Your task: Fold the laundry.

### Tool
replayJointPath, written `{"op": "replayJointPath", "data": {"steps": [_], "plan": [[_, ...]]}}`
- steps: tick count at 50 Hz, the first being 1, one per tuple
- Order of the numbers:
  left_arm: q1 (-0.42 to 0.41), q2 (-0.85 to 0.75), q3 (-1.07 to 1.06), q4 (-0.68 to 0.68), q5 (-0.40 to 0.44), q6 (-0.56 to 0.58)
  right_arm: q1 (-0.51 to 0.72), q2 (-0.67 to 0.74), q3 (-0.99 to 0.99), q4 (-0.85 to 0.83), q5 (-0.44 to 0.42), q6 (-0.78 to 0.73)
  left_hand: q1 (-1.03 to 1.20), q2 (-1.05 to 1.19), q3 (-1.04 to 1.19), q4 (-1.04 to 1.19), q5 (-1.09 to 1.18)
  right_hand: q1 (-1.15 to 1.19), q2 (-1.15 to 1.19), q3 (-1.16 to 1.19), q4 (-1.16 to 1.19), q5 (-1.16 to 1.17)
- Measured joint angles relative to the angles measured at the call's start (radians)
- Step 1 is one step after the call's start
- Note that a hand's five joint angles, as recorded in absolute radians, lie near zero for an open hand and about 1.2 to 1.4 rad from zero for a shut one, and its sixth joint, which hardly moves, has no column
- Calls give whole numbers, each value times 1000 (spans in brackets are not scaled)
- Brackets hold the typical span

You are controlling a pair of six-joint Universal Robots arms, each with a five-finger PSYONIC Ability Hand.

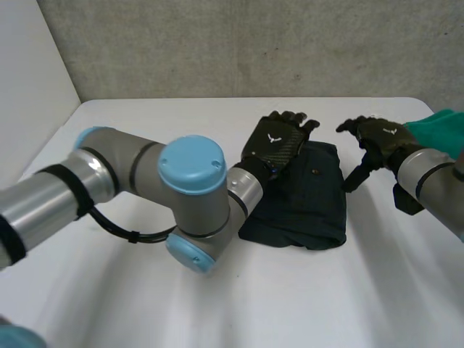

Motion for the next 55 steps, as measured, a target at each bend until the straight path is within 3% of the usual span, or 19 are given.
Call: {"op": "replayJointPath", "data": {"steps": [11,19,27,36,44,48,55], "plan": [[11,-163,169,-139,-50,31,13,98,-25,-6,1,-40,0,0,0,0,0,0,0,0,0,0],[19,-173,151,-258,-178,234,54,227,-98,-4,2,-158,-2,0,0,0,0,0,0,0,0,0],[19,-149,103,-277,-202,313,74,316,-165,2,17,-262,-3,0,0,0,0,0,1,0,0,0],[19,-79,58,-270,-165,302,75,288,-179,-1,30,-294,-3,0,0,0,0,0,1,0,0,-6],[31,75,-34,-267,-129,282,79,126,-113,-34,102,-284,-3,0,0,0,0,0,1,0,0,-6],[58,221,-118,-268,-78,237,96,21,-24,-77,139,-284,-3,0,0,0,0,0,1,0,0,-6],[126,460,-260,-282,94,86,157,-110,158,-138,149,-283,-3,0,0,0,0,0,1,0,0,-6]]}}
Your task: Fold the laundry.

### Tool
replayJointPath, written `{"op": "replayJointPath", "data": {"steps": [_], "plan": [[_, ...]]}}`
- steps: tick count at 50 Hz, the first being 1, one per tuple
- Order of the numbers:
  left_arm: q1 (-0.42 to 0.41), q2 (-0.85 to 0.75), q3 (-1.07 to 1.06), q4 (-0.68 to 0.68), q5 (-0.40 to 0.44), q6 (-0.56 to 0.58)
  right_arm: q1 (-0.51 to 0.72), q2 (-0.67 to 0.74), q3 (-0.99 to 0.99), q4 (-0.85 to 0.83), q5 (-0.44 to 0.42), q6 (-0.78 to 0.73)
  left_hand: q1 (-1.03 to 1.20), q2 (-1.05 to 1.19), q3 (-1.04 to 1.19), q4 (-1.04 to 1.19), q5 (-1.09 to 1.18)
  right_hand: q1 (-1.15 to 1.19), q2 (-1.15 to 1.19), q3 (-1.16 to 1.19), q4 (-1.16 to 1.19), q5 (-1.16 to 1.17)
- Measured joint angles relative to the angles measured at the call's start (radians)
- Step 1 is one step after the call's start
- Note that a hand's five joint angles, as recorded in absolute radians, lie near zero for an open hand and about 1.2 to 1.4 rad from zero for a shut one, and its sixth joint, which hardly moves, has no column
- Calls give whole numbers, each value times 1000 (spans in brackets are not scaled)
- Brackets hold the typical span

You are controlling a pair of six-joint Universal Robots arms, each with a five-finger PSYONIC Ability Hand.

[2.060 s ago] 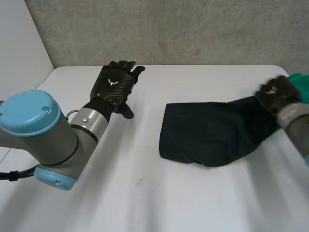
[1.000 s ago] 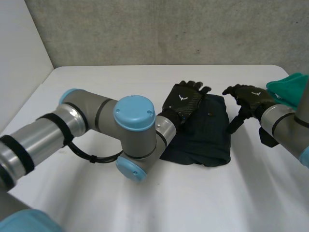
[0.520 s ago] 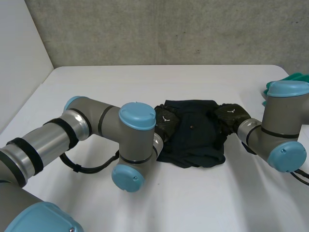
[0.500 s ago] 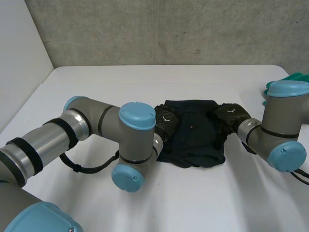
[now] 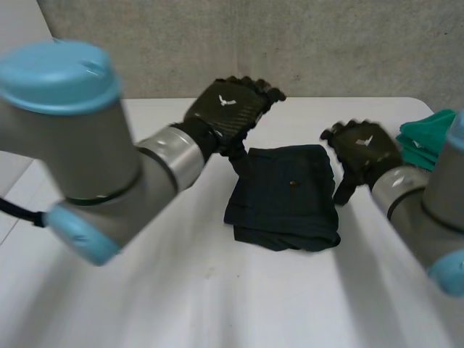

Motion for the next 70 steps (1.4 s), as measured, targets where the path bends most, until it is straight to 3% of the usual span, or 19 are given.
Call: {"op": "replayJointPath", "data": {"steps": [1,2,8,13,26,44,46,48,50,51,52,59,70], "plan": [[0,0,0,0,0,0,0,0,0,0,0,0,0,0,0,0,0,0,0,0,0,0],[39,88,-61,-15,98,-74,5,-4,11,-3,0,0,0,0,0,0,0,0,0,0,0,0],[105,202,-154,-52,256,-149,111,-16,206,-128,-8,2,0,0,0,0,0,0,0,0,0,0],[127,247,-201,-74,311,-156,150,42,255,-246,-5,-1,0,0,0,0,0,0,0,0,0,0],[121,275,-258,-76,306,-149,173,242,179,-404,18,-32,0,0,0,0,0,0,0,0,0,0],[118,274,-267,-75,306,-154,162,357,6,-454,12,-114,0,0,0,0,0,113,127,150,133,99],[118,274,-267,-75,306,-154,162,378,-23,-449,9,-114,0,0,0,0,0,234,285,296,269,186],[118,274,-267,-76,306,-155,160,394,-45,-444,8,-114,0,0,0,0,0,471,562,556,542,413],[117,274,-267,-76,306,-155,157,402,-62,-437,7,-112,0,0,0,0,0,496,615,574,578,441],[117,274,-267,-76,306,-155,155,404,-67,-434,6,-112,0,0,0,0,0,659,876,585,849,677],[117,274,-267,-76,306,-155,152,406,-72,-430,6,-112,0,0,0,0,0,679,909,585,889,734],[117,275,-267,-76,305,-155,95,391,-85,-372,-17,-112,0,0,0,0,0,696,930,585,945,848],[118,275,-266,-76,305,-157,-117,279,-63,-264,-169,-121,0,0,0,0,0,696,930,585,954,870]]}}
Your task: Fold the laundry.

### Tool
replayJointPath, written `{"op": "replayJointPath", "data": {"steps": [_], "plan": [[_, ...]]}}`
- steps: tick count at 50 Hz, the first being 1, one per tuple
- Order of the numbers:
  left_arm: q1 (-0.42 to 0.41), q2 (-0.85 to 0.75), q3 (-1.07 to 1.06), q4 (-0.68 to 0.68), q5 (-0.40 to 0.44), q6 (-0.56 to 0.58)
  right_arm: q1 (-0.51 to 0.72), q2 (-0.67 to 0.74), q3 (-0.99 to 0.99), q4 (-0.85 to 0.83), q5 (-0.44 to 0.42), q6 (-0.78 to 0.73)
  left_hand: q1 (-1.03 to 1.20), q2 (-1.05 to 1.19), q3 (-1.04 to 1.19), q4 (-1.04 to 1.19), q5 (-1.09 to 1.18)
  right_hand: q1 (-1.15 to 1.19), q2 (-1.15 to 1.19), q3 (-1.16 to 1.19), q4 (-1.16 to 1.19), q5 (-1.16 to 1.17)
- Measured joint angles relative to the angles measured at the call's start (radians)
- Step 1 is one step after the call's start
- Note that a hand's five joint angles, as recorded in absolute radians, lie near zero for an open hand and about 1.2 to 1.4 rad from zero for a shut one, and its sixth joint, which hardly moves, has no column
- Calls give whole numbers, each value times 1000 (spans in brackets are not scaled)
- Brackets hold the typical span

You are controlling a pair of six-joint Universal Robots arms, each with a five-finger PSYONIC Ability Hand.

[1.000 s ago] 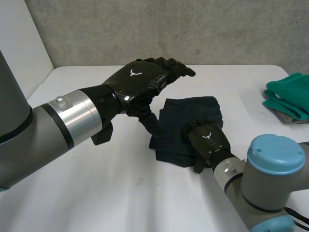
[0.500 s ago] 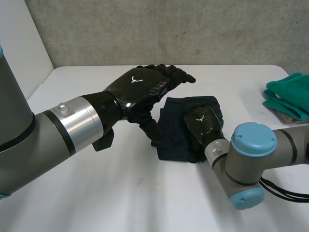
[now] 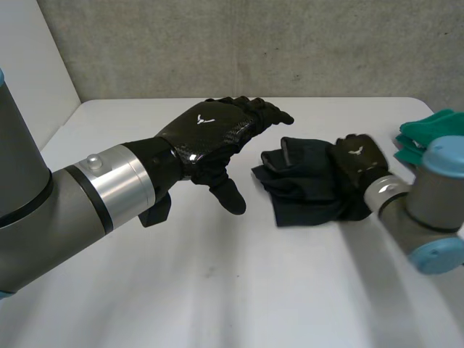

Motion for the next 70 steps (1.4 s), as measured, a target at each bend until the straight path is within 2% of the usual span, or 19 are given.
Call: {"op": "replayJointPath", "data": {"steps": [6,9,13,17,19,21,23,25,32,42,47,51,52,54,57,61,66,67,70], "plan": [[-1,0,0,0,1,0,-85,-17,-29,-5,-107,-24,0,0,0,0,0,28,0,0,0,0],[-1,0,0,0,1,-1,-134,-11,-107,-9,-192,-39,0,0,0,0,0,28,0,0,0,0],[-1,0,0,0,1,-1,-176,3,-223,-11,-239,-40,0,0,0,0,0,28,0,0,0,0],[-1,-1,0,0,0,-2,-218,32,-382,-12,-252,-28,0,0,0,0,0,28,0,0,0,0],[-1,-1,0,0,0,-2,-218,32,-382,-12,-252,-28,0,0,0,0,0,28,0,0,0,0],[-1,-2,0,0,0,-2,-256,71,-549,-10,-243,25,0,0,0,0,0,28,0,0,0,0],[-1,-2,0,0,0,-2,-256,71,-549,-10,-243,25,0,0,0,0,0,28,0,0,0,0],[0,-3,0,0,0,-2,-292,122,-711,-1,-226,105,0,0,0,0,0,65,0,0,0,7],[0,-5,-1,1,0,-3,-366,226,-863,34,-189,160,0,0,0,0,0,65,8,0,6,33],[-8,-13,-4,2,0,-3,-478,337,-854,53,-181,86,0,0,0,0,0,65,8,0,6,33],[-12,-17,-12,4,0,-3,-566,351,-736,46,-221,-34,0,0,0,0,0,65,8,0,6,36],[-13,-17,-14,5,0,-3,-603,335,-664,40,-272,-91,0,0,0,0,0,65,8,0,6,47],[-13,-17,-14,6,0,-3,-624,320,-620,36,-320,-124,0,0,0,0,0,65,16,0,6,53],[-13,-17,-14,6,0,-3,-628,317,-612,36,-331,-129,0,0,0,0,0,65,16,0,6,53],[-14,-17,-13,7,1,-3,-659,293,-542,31,-448,-172,0,0,0,0,0,65,18,0,6,64],[-13,-17,-13,7,1,-3,-679,275,-498,28,-547,-209,0,0,0,0,0,65,24,0,6,67],[-13,-18,-13,7,1,-3,-706,249,-474,34,-605,-244,0,0,0,0,0,46,9,2,-11,52],[-12,-18,-13,6,1,-3,-717,237,-471,41,-607,-250,0,0,0,0,0,-282,-394,-186,-385,-304],[-12,-18,-13,6,1,-3,-736,211,-470,63,-590,-251,0,0,0,0,0,-630,-837,-511,-842,-749]]}}
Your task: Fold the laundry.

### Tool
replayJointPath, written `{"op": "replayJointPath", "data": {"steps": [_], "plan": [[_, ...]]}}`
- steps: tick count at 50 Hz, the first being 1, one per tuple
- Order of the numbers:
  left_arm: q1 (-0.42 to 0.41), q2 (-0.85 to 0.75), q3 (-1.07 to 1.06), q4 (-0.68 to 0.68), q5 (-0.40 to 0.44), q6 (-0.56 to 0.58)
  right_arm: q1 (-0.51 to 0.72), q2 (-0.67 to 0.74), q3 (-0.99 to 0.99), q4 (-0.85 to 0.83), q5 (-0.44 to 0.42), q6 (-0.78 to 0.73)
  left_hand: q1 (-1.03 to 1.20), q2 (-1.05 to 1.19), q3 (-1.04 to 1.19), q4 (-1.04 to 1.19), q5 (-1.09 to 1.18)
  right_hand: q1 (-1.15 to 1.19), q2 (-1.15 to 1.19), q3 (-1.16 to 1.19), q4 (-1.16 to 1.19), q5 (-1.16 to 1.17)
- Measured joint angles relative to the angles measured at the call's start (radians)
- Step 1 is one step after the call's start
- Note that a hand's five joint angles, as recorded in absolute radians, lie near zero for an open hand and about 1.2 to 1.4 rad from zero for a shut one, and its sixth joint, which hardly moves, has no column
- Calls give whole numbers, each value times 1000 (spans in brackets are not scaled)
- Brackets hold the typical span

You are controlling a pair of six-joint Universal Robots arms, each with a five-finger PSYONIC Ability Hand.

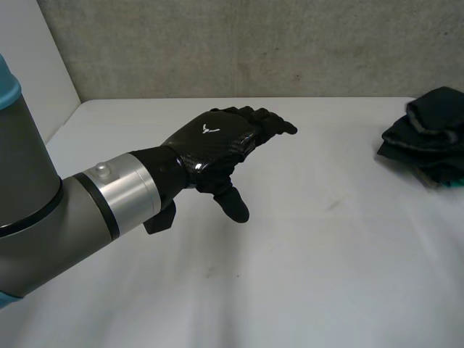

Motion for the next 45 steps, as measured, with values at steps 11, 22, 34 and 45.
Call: {"op": "replayJointPath", "data": {"steps": [11,22,34,45], "plan": [[2,3,1,0,0,0,-50,-90,-14,110,124,33,0,0,0,0,0,-76,-95,-74,-112,-115],[5,11,2,0,0,0,-50,-166,-84,194,490,41,0,0,0,0,0,-76,-95,-74,-112,-115],[8,20,3,0,-1,0,24,-258,-114,208,580,108,0,0,0,0,0,-76,-95,-74,-112,-115],[12,30,1,0,-1,0,93,-272,-50,226,551,136,0,0,0,0,0,-76,-95,-74,-112,-120]]}}
